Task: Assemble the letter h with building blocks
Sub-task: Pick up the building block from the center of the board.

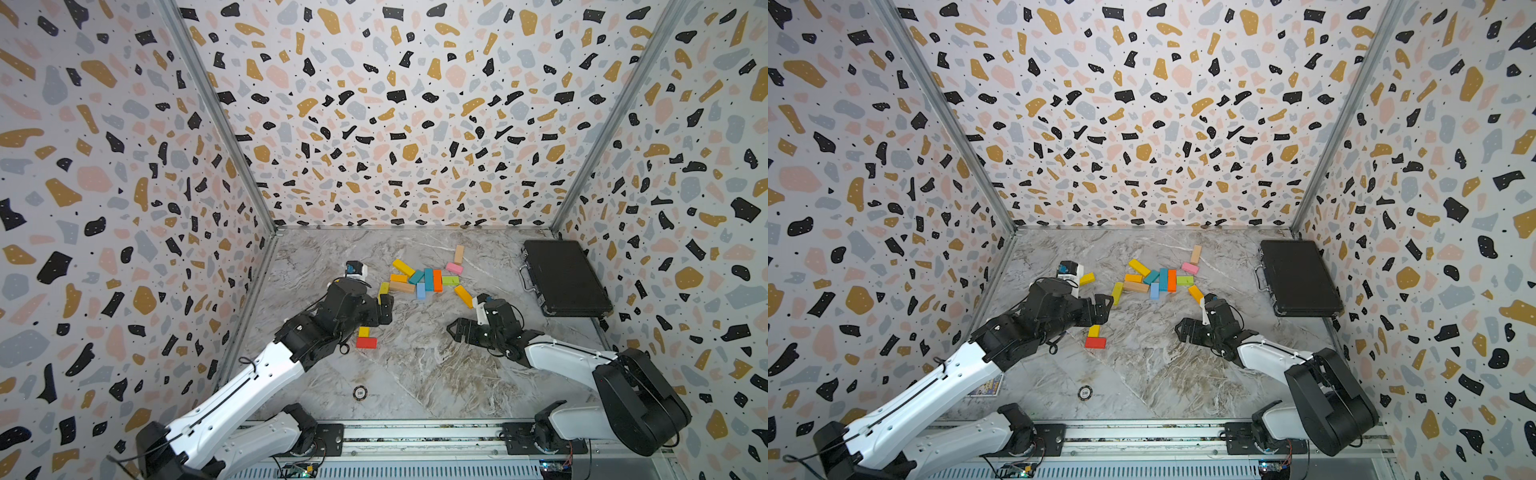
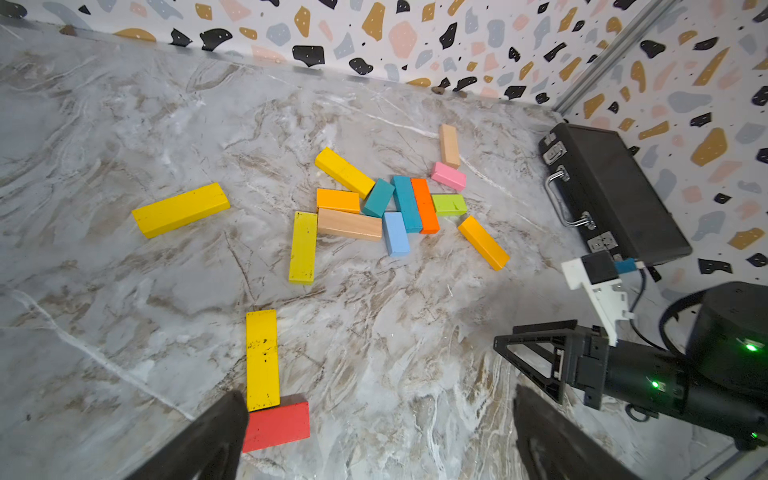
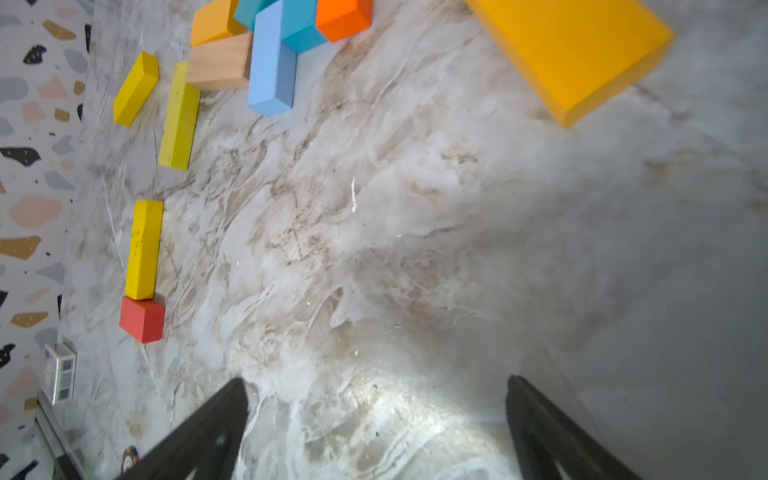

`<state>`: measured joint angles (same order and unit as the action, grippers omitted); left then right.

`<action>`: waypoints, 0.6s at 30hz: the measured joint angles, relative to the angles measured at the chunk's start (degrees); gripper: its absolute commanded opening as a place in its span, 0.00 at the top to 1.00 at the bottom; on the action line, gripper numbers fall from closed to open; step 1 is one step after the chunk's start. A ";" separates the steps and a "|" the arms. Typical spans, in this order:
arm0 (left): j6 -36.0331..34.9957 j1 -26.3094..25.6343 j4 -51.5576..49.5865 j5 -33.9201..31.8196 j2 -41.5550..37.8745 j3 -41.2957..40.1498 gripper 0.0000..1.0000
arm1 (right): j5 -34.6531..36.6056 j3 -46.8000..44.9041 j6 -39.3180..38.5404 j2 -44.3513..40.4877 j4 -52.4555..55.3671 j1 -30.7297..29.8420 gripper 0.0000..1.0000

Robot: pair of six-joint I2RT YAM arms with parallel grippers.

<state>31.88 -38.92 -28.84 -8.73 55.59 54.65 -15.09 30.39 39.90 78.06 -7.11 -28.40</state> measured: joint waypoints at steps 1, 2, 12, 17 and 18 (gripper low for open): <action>-0.02 0.31 -0.42 0.70 -0.76 -0.22 0.01 | -0.33 2.29 -0.31 0.81 1.44 0.00 0.14; -0.04 0.50 -0.79 1.05 -1.33 -0.57 0.01 | -0.35 4.87 -0.66 1.66 2.95 0.00 0.16; -0.57 1.33 -4.42 6.23 -4.13 -7.08 0.01 | 10.91 34.75 -7.85 16.26 19.71 0.00 0.42; -0.44 1.36 -4.35 8.31 -5.68 -9.16 0.01 | 12.92 41.57 -9.84 24.39 23.74 -0.50 0.34; -0.39 1.36 -4.35 8.55 -5.81 -9.53 0.01 | 12.79 41.68 -10.03 25.46 23.96 -1.03 0.31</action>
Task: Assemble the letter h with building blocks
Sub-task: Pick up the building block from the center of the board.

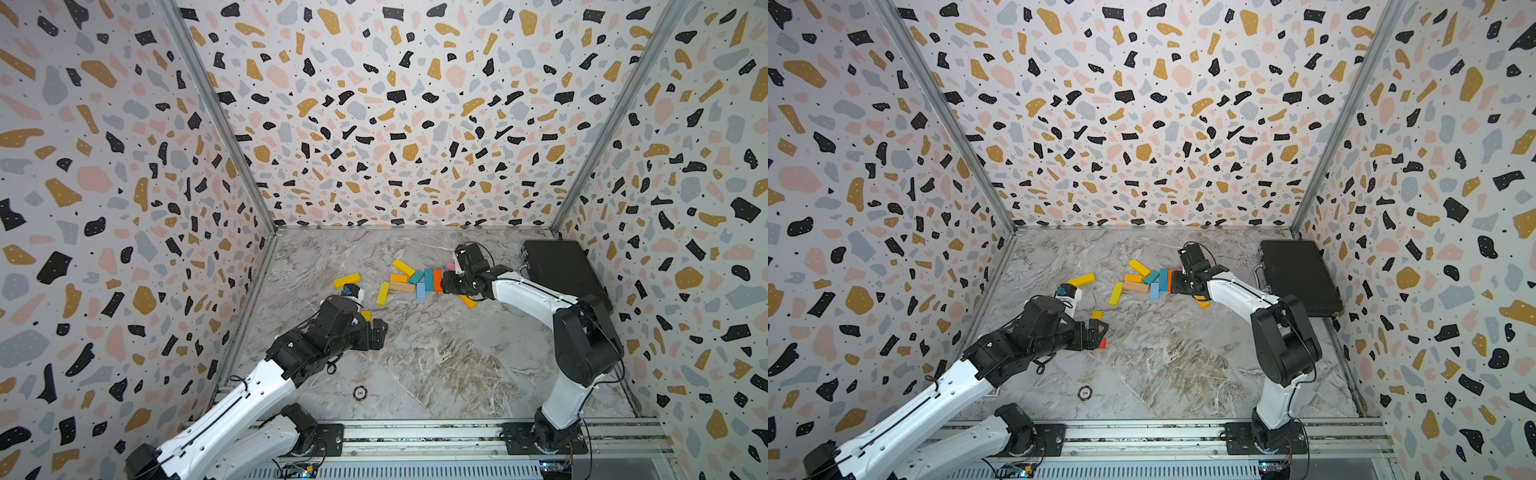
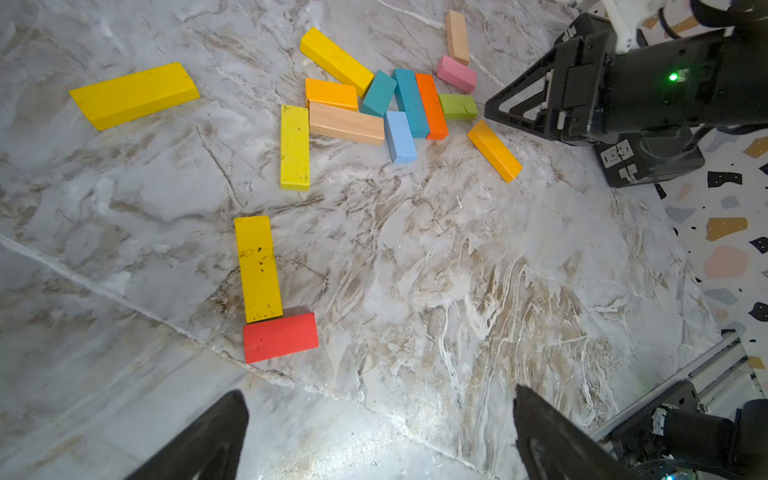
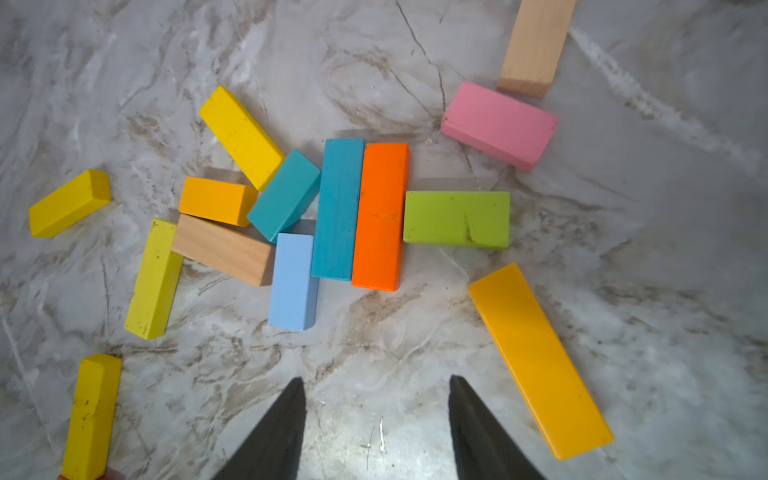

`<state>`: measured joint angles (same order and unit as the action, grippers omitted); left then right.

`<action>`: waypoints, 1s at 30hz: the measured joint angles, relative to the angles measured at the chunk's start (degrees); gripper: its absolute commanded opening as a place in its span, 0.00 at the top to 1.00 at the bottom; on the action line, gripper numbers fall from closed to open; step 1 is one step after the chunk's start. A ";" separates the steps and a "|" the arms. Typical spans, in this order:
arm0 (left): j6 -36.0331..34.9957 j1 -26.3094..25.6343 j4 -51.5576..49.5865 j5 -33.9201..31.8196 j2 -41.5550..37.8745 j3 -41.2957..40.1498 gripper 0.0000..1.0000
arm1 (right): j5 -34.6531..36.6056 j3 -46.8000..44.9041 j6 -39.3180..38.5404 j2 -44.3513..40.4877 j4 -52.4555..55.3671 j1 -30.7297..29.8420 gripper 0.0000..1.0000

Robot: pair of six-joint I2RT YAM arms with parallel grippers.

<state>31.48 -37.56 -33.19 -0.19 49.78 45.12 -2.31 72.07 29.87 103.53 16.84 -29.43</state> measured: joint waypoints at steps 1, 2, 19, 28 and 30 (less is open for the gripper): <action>0.02 0.00 0.02 0.31 -0.07 -0.35 0.01 | -0.09 0.02 -0.09 1.01 0.15 -0.87 0.30; 0.02 0.00 0.02 0.39 -0.11 -0.59 0.01 | -0.55 0.04 -0.07 1.90 0.17 -1.77 0.30; 0.68 0.00 0.20 1.27 -1.62 -2.36 0.01 | 3.10 11.47 4.15 15.08 2.03 -8.00 0.41; 0.70 0.02 0.17 1.20 -2.64 -2.38 0.01 | 5.14 16.92 2.62 19.26 4.74 -8.09 0.56; 0.70 0.02 0.15 1.20 -2.62 -2.38 0.01 | 5.31 17.22 1.46 19.43 5.22 -8.09 0.65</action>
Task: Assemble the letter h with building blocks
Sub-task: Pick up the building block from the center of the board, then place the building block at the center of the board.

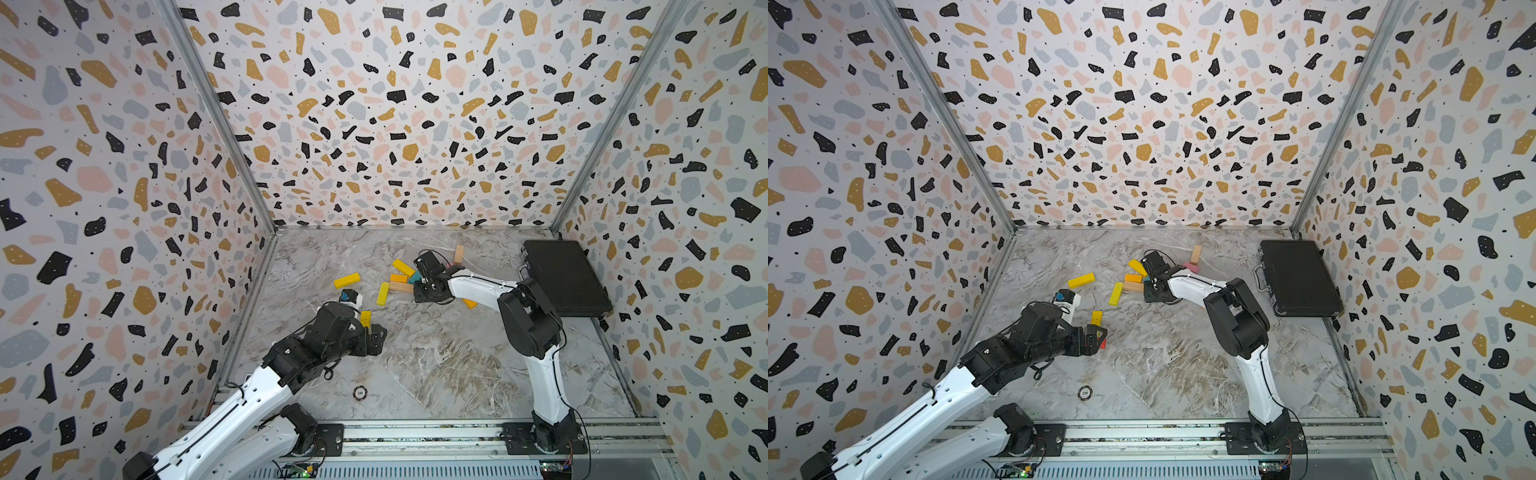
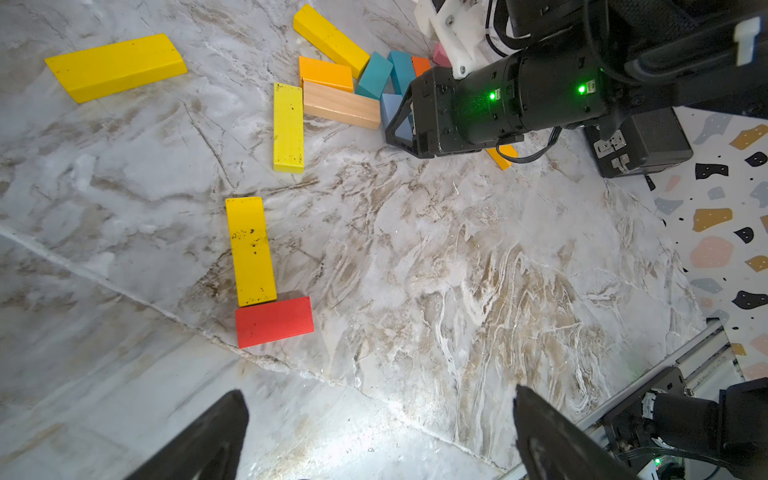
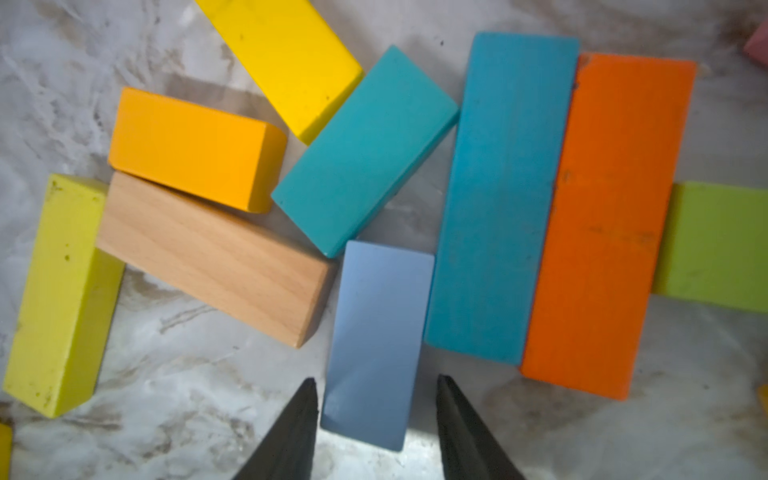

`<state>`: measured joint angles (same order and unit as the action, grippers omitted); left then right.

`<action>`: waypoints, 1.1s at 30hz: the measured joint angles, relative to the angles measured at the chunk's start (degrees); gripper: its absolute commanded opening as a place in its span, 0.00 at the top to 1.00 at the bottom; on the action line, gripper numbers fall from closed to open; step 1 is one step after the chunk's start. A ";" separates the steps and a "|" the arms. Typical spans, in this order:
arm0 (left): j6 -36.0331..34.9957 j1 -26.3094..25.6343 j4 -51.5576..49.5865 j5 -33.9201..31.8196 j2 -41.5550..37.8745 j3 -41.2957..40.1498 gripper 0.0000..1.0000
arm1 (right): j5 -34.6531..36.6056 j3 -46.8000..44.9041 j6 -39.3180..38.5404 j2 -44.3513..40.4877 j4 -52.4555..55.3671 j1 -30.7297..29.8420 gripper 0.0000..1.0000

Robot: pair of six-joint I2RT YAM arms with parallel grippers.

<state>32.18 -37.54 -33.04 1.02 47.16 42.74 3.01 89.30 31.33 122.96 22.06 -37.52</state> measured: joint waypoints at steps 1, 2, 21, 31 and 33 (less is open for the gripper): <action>0.00 0.00 0.00 0.00 0.00 0.00 0.01 | 0.09 0.00 -0.46 0.00 0.33 0.00 0.68; 0.02 0.00 0.00 0.00 0.00 0.00 0.01 | 0.11 -0.09 -1.09 -0.02 0.44 0.00 0.72; 1.90 0.00 -0.50 -0.59 -3.45 -1.88 0.01 | -17.94 -30.40 -13.90 -24.37 -9.94 -11.32 0.78; 3.17 0.00 -0.85 -1.05 -4.13 -2.34 0.01 | -16.22 -35.30 -16.55 -24.35 -9.86 -14.58 0.48; 3.19 0.00 -0.92 -1.03 -4.11 -2.47 0.01 | -15.30 -35.34 -16.50 -24.35 -10.23 -14.95 0.43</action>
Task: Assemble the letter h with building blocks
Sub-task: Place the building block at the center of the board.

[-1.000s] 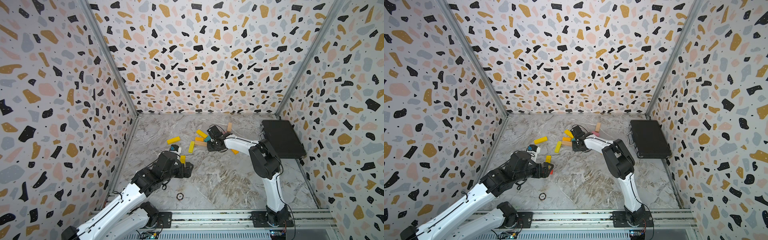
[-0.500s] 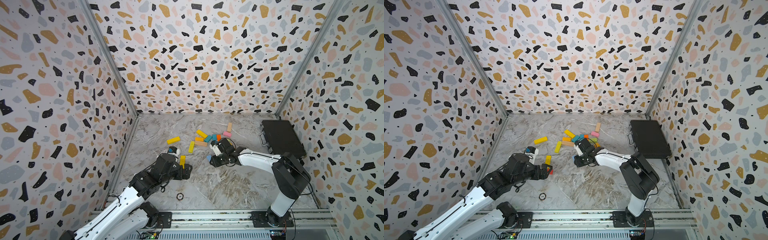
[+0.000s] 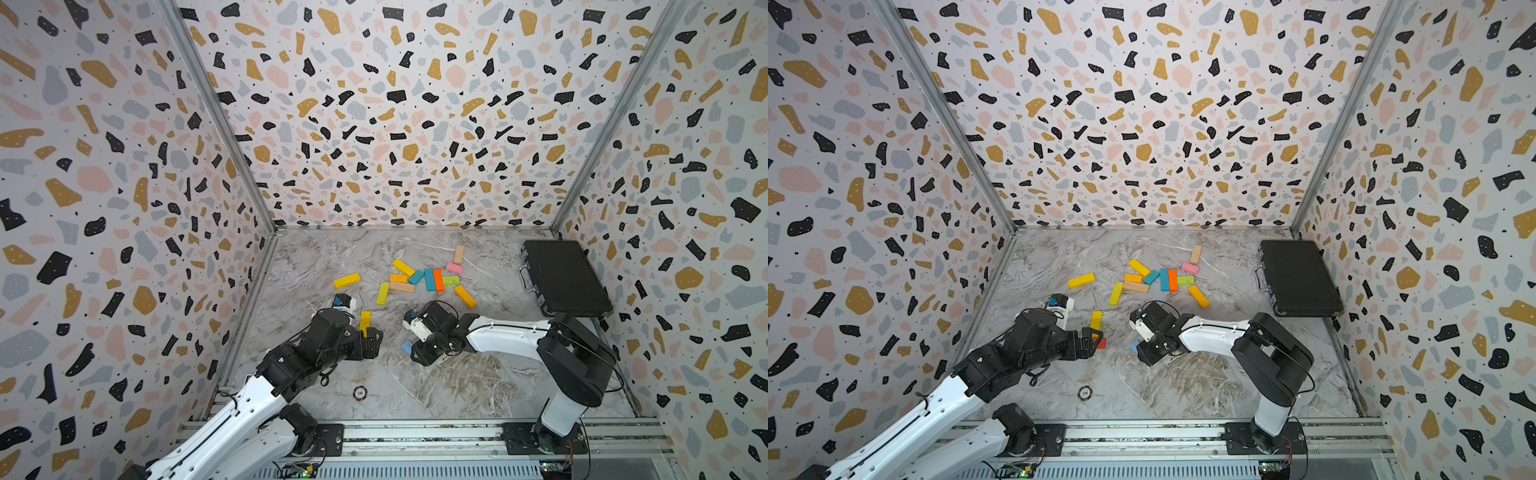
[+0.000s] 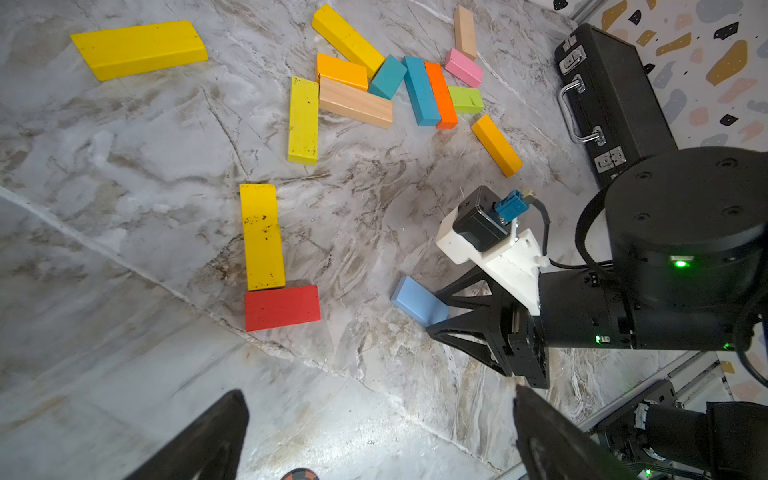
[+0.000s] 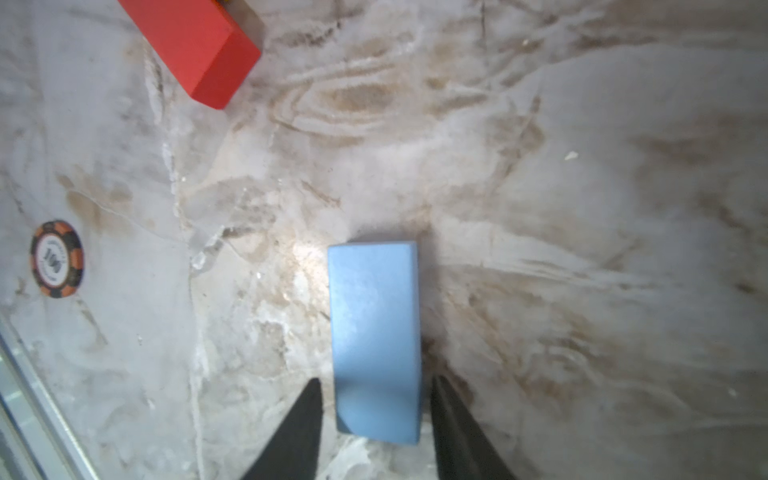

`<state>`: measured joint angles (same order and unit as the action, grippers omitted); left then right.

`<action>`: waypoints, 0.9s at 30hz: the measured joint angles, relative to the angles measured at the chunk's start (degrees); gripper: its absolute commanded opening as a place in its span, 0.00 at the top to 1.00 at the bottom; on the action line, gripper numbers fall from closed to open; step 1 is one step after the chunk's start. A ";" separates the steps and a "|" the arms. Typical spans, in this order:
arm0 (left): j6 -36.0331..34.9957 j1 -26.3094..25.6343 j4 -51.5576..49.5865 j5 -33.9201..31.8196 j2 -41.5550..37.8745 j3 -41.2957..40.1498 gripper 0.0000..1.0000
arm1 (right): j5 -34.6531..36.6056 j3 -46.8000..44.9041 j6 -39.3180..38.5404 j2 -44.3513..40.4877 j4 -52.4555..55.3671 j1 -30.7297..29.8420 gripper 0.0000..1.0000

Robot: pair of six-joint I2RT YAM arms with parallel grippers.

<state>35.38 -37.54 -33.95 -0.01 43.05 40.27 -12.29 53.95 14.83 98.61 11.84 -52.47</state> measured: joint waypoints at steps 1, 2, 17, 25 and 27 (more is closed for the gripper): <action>0.02 0.00 -0.02 0.00 0.02 0.00 0.01 | 0.44 0.00 -0.07 -0.02 -0.26 -0.22 0.41; 0.00 0.00 -0.02 0.02 0.04 0.00 0.01 | 1.16 0.00 0.02 -0.02 -0.33 -0.48 0.41; 0.24 0.04 -0.24 1.27 0.52 -0.02 0.01 | 19.96 -0.46 6.34 -0.57 2.38 -1.66 0.49; 0.22 0.04 -2.21 1.51 -0.28 0.48 0.01 | 20.37 -4.07 12.79 -9.18 2.03 -1.53 0.24; 0.22 0.04 -2.67 1.46 -0.85 1.09 0.01 | 19.26 -1.38 14.71 -8.52 2.71 -1.55 0.22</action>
<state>35.59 -37.50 -36.62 1.45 42.19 41.36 6.96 52.58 29.54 90.08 14.55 -54.02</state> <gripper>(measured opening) 0.987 0.765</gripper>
